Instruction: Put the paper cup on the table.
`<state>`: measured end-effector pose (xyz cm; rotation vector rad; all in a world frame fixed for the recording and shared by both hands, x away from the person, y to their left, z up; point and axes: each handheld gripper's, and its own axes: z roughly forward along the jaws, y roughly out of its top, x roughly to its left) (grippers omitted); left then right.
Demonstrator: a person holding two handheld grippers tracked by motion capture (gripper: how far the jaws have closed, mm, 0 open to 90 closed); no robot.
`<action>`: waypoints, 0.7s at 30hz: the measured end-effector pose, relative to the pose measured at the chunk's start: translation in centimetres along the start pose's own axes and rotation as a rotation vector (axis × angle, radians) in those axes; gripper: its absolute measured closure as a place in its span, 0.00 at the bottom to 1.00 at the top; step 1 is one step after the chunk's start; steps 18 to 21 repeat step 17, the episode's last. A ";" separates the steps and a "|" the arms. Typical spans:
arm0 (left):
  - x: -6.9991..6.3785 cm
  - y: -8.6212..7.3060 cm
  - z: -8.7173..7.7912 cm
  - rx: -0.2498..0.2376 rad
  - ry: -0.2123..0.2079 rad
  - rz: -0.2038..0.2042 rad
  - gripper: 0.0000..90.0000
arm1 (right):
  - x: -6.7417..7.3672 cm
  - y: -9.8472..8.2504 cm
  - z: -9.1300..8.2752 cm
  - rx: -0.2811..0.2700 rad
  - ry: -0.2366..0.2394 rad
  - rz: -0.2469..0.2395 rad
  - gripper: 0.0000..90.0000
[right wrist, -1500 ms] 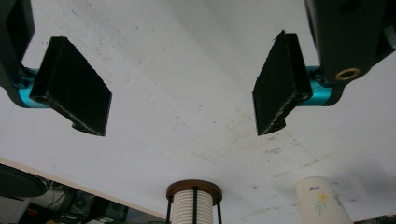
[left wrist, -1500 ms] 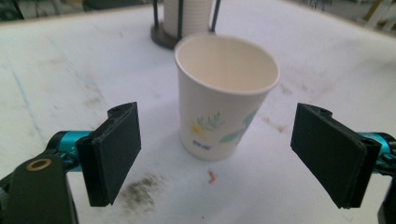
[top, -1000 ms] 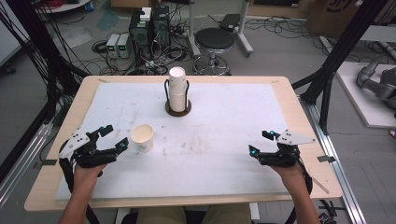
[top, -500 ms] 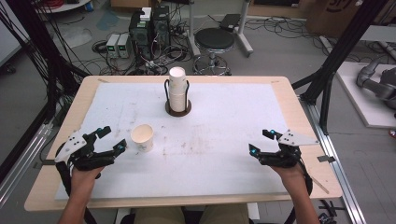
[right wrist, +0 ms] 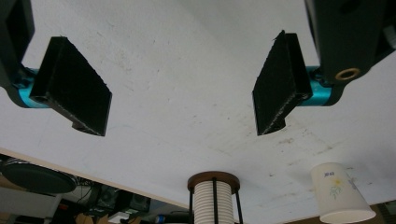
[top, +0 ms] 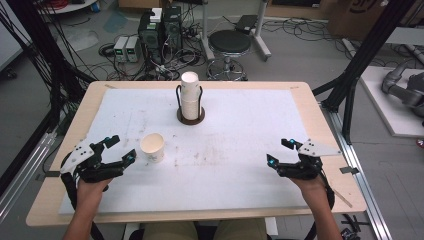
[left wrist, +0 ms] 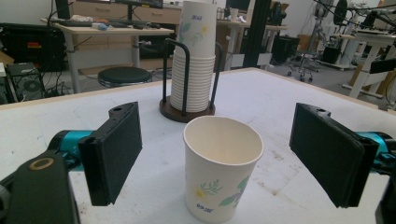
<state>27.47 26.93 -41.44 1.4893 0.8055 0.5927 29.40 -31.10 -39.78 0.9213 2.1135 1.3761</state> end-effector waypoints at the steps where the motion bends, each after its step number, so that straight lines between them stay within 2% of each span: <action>1: 0.0 0.0 0.0 -0.001 0.000 0.000 0.19 | 0.0 0.0 0.0 0.001 0.000 0.000 0.22; 21: 0.2 -0.1 0.1 0.008 0.008 0.002 0.19 | -0.1 -0.1 0.1 -0.001 0.000 -0.001 0.22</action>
